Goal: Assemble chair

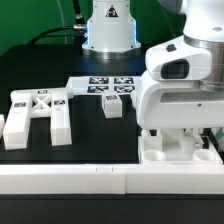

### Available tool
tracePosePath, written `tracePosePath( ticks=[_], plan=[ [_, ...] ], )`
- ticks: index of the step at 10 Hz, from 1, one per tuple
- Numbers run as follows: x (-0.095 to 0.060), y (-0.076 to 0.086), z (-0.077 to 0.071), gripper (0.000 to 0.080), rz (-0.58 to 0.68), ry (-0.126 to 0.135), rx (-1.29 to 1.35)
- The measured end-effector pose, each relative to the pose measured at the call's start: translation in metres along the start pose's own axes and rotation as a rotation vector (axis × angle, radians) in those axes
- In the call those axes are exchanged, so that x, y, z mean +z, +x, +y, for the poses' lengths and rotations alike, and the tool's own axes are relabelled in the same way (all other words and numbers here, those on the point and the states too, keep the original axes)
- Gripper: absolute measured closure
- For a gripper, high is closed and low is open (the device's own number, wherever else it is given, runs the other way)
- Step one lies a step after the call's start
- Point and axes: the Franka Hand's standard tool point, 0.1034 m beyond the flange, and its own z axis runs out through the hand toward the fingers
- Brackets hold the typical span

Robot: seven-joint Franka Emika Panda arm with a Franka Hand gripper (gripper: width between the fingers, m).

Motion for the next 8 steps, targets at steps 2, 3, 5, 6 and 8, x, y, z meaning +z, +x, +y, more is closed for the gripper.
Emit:
tracePosePath(
  ticks=[2,3,5,6,8],
  plan=[
    [0.001,-0.001,-0.005,0.0765,-0.002,0.0,-0.007],
    [0.002,-0.002,-0.006,0.0765,-0.006,0.0,-0.01],
    [0.003,0.0,0.003,0.0524,-0.006,-0.013,-0.003],
    [-0.001,0.001,0.009,0.0524,-0.005,-0.018,-0.002],
    [-0.027,0.0,0.016,0.0352,0.017,-0.016,-0.029]
  ],
)
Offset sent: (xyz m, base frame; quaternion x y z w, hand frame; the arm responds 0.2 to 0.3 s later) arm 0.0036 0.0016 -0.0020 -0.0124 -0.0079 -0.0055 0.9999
